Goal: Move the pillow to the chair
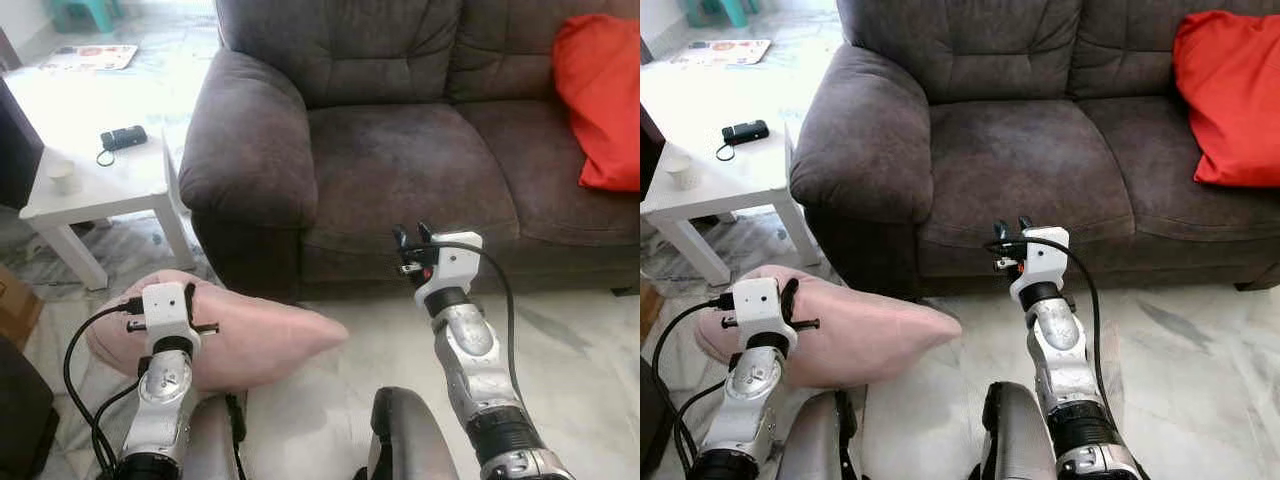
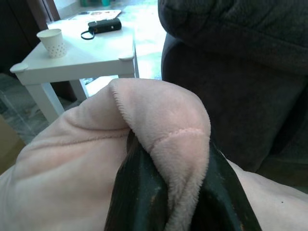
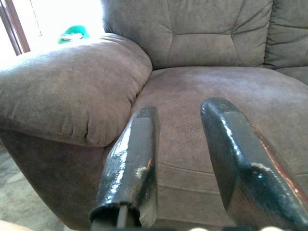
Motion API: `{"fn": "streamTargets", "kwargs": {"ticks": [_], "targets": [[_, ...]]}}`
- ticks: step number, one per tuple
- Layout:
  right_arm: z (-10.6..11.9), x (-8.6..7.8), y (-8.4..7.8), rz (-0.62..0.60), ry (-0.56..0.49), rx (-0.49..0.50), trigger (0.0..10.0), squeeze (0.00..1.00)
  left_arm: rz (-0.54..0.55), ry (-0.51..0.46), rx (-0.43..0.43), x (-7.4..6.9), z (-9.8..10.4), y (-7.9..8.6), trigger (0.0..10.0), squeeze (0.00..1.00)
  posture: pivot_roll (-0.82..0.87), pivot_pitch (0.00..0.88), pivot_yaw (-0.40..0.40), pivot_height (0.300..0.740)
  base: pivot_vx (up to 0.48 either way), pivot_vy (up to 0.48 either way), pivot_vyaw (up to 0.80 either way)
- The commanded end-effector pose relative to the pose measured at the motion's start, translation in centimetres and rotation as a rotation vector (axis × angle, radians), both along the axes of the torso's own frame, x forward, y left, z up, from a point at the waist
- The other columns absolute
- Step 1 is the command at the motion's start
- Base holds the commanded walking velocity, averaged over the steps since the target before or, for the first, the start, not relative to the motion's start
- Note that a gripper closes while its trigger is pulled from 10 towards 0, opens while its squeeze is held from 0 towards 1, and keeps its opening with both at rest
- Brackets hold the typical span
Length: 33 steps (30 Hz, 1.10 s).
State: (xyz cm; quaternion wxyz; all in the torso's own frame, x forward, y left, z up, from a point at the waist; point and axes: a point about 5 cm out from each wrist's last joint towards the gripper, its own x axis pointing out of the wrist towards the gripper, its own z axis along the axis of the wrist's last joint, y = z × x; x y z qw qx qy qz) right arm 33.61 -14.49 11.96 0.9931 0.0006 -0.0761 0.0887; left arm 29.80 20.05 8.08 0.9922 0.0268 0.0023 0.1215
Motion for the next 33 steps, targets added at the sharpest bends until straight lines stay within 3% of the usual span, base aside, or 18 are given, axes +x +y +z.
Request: {"fn": "streamTargets", "kwargs": {"ticks": [1,23,33], "targets": [[0.19,0.15,-0.12,-0.003,-0.009,0.006,10.0,0.00,-0.003,-0.093,0.026,0.36,2.03,0.09,10.0,0.00,0.03,0.090,-0.016,0.540,0.000,0.000,0.00],[0.13,0.19,0.17,0.004,-0.011,0.012,10.0,0.00,-0.014,-0.088,0.040,0.58,2.31,-0.01,10.0,0.00,0.03,0.079,-0.008,0.669,0.000,0.000,0.00],[0.10,0.27,0.54,0.018,-0.008,0.018,10.0,0.00,-0.023,-0.091,0.041,0.67,2.50,-0.11,10.0,0.00,0.04,0.083,-0.010,0.669,0.000,0.000,0.00]]}}
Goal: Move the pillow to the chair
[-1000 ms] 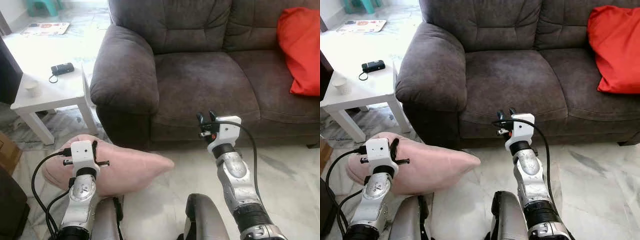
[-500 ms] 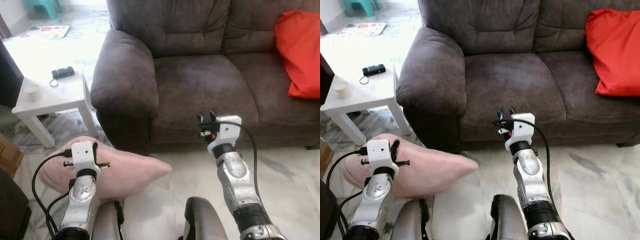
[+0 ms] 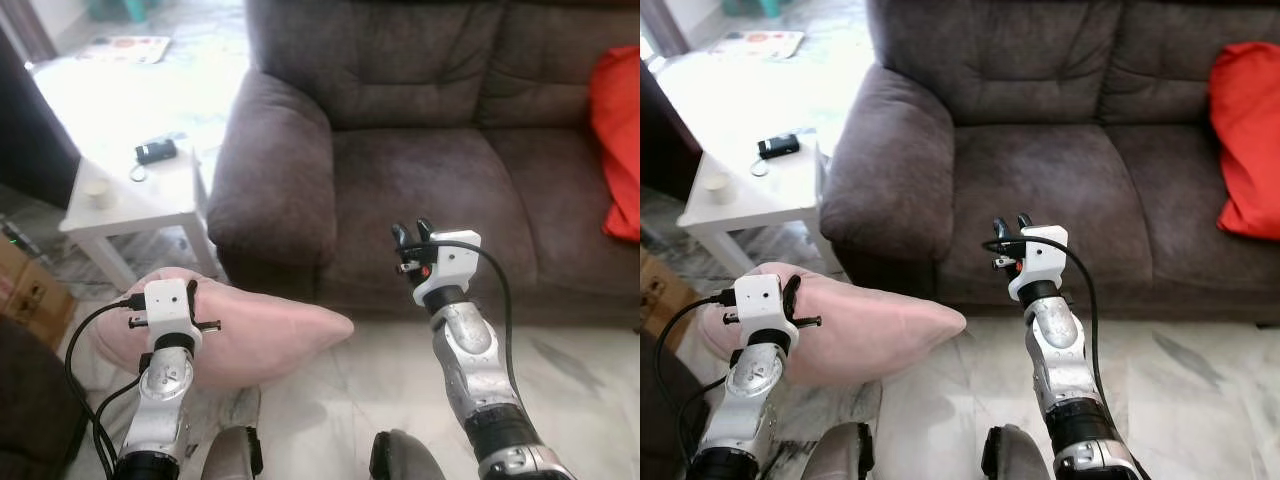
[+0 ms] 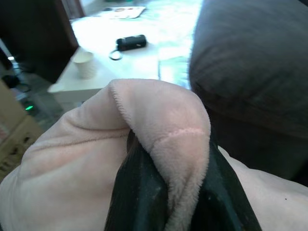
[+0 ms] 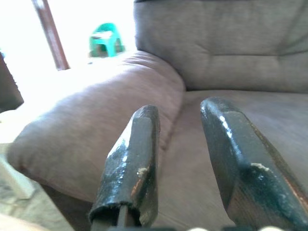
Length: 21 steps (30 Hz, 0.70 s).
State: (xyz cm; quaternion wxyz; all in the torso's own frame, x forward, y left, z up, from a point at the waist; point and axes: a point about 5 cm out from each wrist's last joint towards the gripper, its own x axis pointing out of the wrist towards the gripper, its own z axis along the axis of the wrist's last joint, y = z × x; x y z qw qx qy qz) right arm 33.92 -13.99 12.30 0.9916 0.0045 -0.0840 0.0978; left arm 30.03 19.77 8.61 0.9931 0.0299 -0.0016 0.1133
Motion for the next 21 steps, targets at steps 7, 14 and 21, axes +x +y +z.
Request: {"fn": "streamTargets", "kwargs": {"ticks": [7,14,21], "targets": [[-0.18,-0.03,0.15,0.002,-0.001,0.009,10.0,0.00,-0.008,-0.086,0.035,0.42,2.08,0.17,10.0,0.00,0.04,0.086,-0.009,0.669,0.000,0.000,0.00],[-0.17,-0.04,0.20,0.001,-0.003,0.013,10.0,0.00,-0.013,-0.091,0.037,0.49,2.30,0.05,10.0,0.00,0.04,0.084,-0.008,0.669,0.000,0.000,0.00],[0.03,0.00,0.25,0.004,-0.016,0.017,10.0,0.00,-0.016,-0.095,0.034,0.55,2.42,-0.04,10.0,0.00,0.04,0.083,-0.009,0.669,0.000,0.000,0.00]]}}
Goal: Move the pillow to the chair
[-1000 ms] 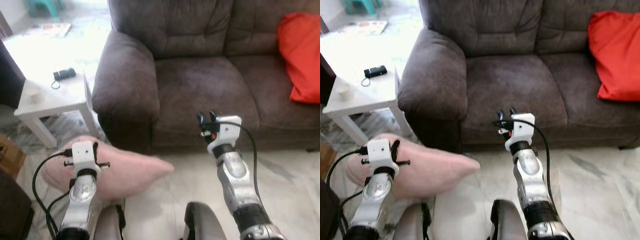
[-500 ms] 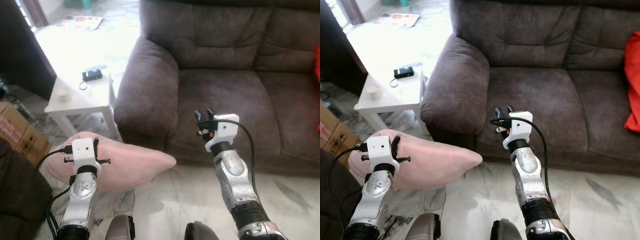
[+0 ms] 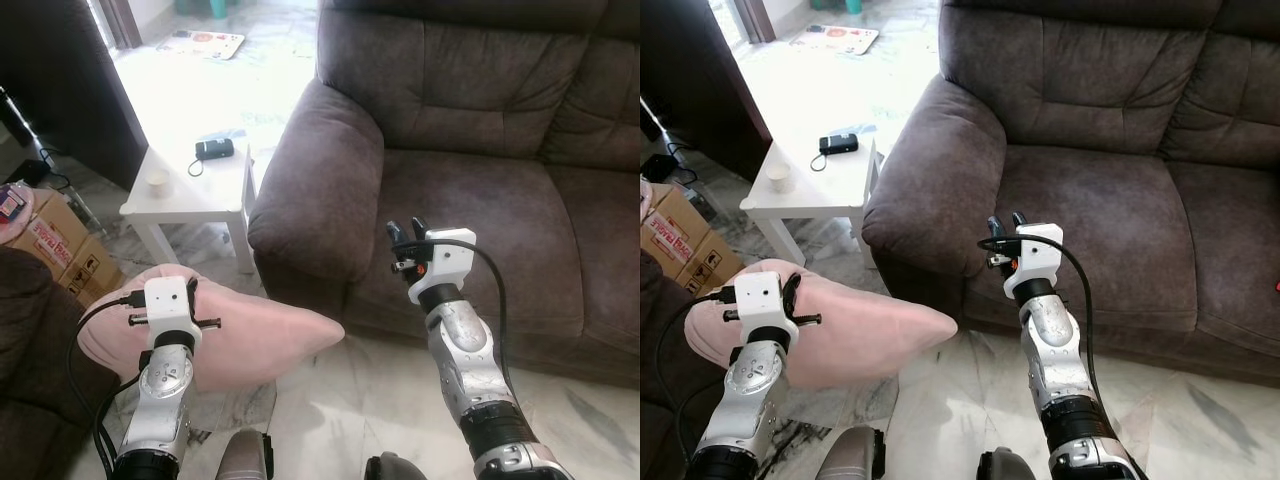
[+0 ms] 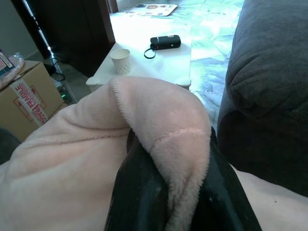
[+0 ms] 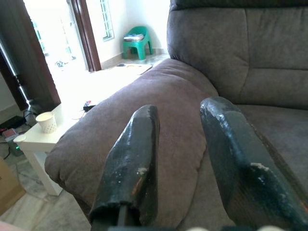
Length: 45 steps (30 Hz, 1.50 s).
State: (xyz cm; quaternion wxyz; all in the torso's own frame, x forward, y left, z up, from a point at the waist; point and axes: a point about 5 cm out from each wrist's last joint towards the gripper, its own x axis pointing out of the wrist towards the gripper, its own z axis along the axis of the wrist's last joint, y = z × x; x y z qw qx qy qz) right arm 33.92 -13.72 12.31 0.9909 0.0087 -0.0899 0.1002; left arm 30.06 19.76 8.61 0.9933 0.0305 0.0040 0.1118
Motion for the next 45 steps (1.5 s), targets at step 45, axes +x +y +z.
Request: {"fn": "streamTargets", "kwargs": {"ticks": [45], "targets": [[-0.04,0.08,0.30,0.003,-0.011,0.023,10.0,0.00,-0.033,-0.109,0.037,0.76,2.76,-0.21,10.0,0.00,0.05,0.077,-0.002,0.740,0.000,0.000,0.00]]}}
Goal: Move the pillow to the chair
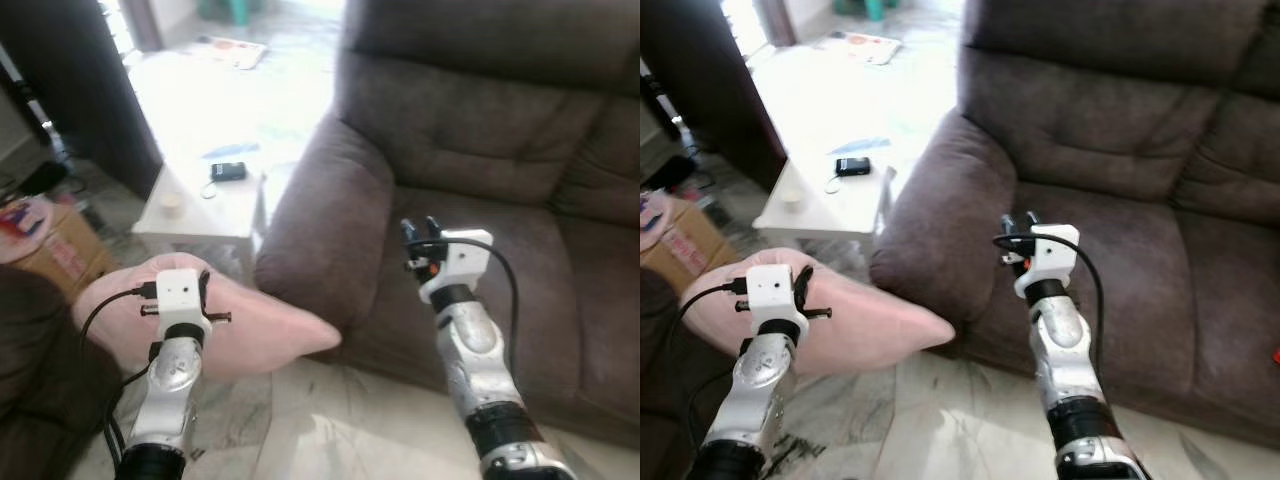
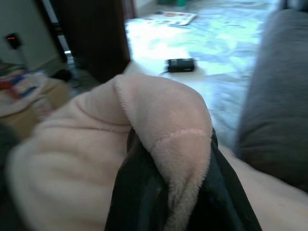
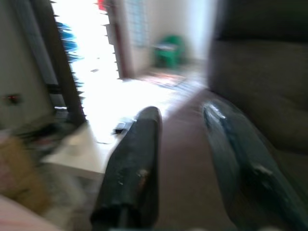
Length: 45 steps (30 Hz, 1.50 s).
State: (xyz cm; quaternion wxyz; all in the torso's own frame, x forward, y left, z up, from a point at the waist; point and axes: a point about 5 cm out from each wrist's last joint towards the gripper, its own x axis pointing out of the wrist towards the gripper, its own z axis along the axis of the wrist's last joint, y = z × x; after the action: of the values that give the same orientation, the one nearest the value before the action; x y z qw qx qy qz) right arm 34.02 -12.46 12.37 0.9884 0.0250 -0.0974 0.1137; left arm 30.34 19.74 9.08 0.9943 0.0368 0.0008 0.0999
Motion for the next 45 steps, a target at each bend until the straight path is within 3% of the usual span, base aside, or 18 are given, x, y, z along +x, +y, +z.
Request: {"fn": "streamTargets", "kwargs": {"ticks": [1,18,24,26,28,30,31,35,37,38,40,41,42,45], "targets": [[-0.1,0.0,-0.9,-0.027,0.001,-0.007,10.0,0.00,-0.011,-0.105,0.023,0.5,2.3,-0.2,10.0,0.00,0.05,0.077,-0.002,0.740,0.000,0.000,0.00],[-0.1,0.2,-0.9,-0.015,-0.002,-0.016,10.0,0.00,-0.124,-0.194,0.021,0.3,5.6,-2.6,10.0,0.00,0.06,0.064,0.002,0.740,0.000,0.000,0.00],[-1.1,0.0,-1.7,0.033,0.061,-0.093,10.0,0.00,-0.131,-0.181,0.020,0.2,5.6,-2.7,10.0,0.00,0.06,0.058,0.003,0.740,0.000,0.000,0.00],[-1.7,-0.2,-1.7,0.098,0.087,-0.162,10.0,0.00,-0.136,-0.175,0.020,0.2,5.6,-2.7,10.0,0.00,0.06,0.057,0.003,0.740,0.000,0.000,0.00],[-2.8,-0.8,-1.5,0.198,0.124,-0.307,10.0,0.00,-0.144,-0.173,0.023,0.2,5.7,-2.7,10.0,0.00,0.05,0.053,0.003,0.740,0.000,0.000,0.00],[-3.4,-1.1,-1.6,0.242,0.146,-0.362,10.0,0.00,-0.146,-0.173,0.024,0.3,5.8,-2.7,10.0,0.00,0.05,0.052,0.003,0.740,0.000,0.000,0.00],[-4.6,-2.0,-1.6,0.366,0.189,-0.454,10.0,0.00,-0.150,-0.178,0.027,0.4,6.1,-2.6,10.0,0.00,0.05,0.049,0.002,0.740,0.000,0.000,0.00],[-6.1,-3.3,-1.6,0.517,0.236,-0.580,10.0,0.00,-0.162,-0.186,0.029,0.6,6.5,-2.6,10.0,0.00,0.05,0.048,0.001,0.740,0.000,0.000,0.00],[-6.4,-3.6,-1.6,0.547,0.245,-0.615,10.0,0.00,-0.166,-0.188,0.029,0.6,6.6,-2.6,10.0,0.00,0.05,0.041,0.000,0.740,0.000,0.000,0.00],[-7.5,-4.1,-1.9,0.577,0.281,-0.695,10.0,0.00,-0.182,-0.189,0.033,0.7,6.6,-2.7,10.0,0.00,0.05,0.035,-0.001,0.740,0.000,0.000,0.00],[-8.0,-4.1,-2.1,0.561,0.303,-0.710,10.0,0.00,-0.187,-0.186,0.033,0.8,6.6,-2.7,10.0,0.00,0.05,0.035,-0.001,0.740,0.000,0.000,0.00],[-8.1,-4.1,-2.1,0.560,0.310,-0.703,10.0,0.17,-0.187,-0.185,0.032,0.8,6.6,-2.7,10.0,0.00,0.05,0.033,0.000,0.740,0.000,0.000,0.00],[-8.1,-4.1,-2.2,0.565,0.317,-0.701,10.0,1.00,-0.192,-0.183,0.031,0.8,6.6,-2.7,10.0,0.00,0.05,0.032,-0.001,0.740,0.000,0.000,0.00],[-8.0,-4.2,-2.2,0.574,0.309,-0.696,10.0,1.00,-0.202,-0.178,0.035,0.8,6.6,-2.8,10.0,0.00,0.05,0.036,-0.001,0.740,0.000,0.000,0.00]]}}
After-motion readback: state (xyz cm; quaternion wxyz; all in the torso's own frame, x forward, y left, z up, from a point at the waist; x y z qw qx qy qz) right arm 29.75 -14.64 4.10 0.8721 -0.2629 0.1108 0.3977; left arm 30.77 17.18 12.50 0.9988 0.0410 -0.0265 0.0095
